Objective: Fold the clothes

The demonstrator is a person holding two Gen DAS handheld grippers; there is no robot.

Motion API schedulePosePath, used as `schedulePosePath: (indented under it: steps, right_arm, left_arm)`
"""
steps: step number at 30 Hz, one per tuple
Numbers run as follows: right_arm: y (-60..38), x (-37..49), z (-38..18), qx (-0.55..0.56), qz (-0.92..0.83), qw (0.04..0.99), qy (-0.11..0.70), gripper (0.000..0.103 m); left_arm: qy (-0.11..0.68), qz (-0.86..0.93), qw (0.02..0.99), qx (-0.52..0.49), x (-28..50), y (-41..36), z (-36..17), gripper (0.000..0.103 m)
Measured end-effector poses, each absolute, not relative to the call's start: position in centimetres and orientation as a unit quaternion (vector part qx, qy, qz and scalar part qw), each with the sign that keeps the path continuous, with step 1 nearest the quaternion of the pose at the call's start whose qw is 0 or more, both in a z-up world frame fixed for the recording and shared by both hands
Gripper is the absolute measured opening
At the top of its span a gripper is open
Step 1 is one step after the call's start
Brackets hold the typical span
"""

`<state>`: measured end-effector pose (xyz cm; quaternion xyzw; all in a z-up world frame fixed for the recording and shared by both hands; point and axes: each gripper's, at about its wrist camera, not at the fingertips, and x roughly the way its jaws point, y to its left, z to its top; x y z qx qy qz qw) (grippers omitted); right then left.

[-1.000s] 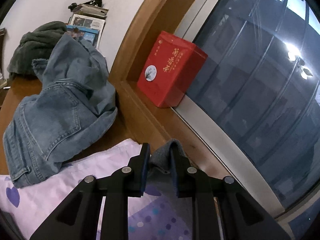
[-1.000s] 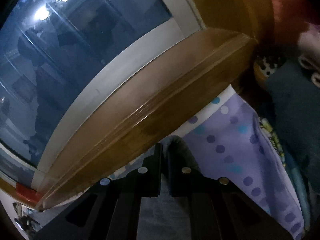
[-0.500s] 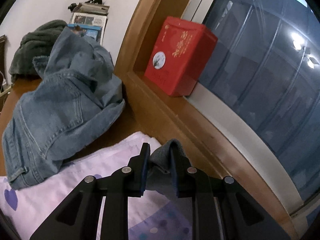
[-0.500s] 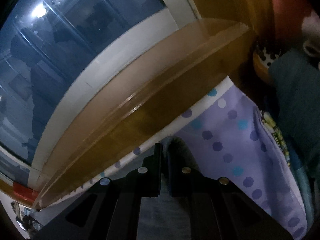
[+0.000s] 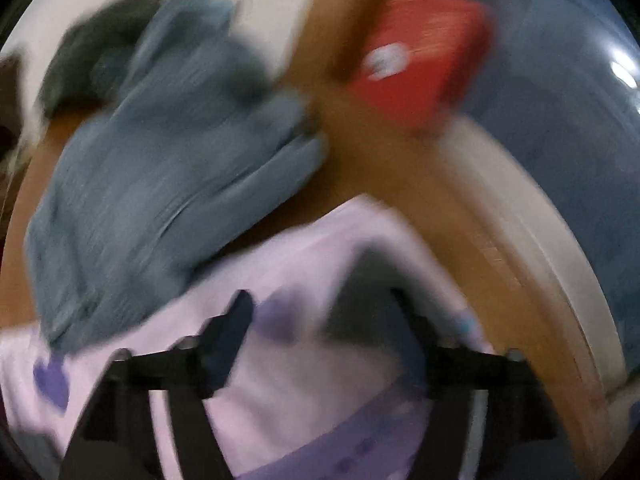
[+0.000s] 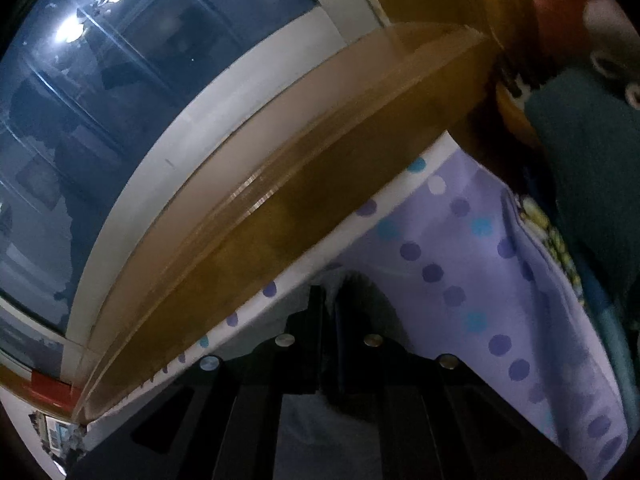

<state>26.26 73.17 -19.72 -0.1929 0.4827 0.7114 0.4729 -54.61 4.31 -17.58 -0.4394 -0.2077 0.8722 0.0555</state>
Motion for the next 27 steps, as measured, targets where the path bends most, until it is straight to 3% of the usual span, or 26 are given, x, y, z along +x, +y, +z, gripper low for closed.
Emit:
schedulePosePath:
  steps: [6,10,20,25,27]
  right_arm:
    - [72.9,26.8,-20.9,-0.189,0.696,0.476,0.504,0.005]
    - [72.7,26.3,-20.8,-0.202,0.692,0.481,0.499,0.005]
    - [71.8,26.0,-20.2,-0.202,0.686,0.486,0.503,0.005]
    - [71.7,26.4,-20.8,-0.201,0.680,0.487,0.510,0.005]
    - [71.7,26.3,-21.0,-0.205,0.681,0.487,0.507,0.005]
  left_arm:
    - [-0.370,0.793,0.039,-0.482,-55.9,-1.0,-19.8,0.077]
    - [-0.424,0.727,0.072,-0.535,-58.5,0.0,-20.1,0.077]
    - [-0.372,0.743,0.109,-0.546,-60.0,2.9,-15.4,0.071]
    - [-0.360,0.711,0.151,-0.585,-61.4,4.9,-14.3,0.091]
    - [-0.356,0.680,0.158,-0.622,-62.6,6.4,-15.0,0.091]
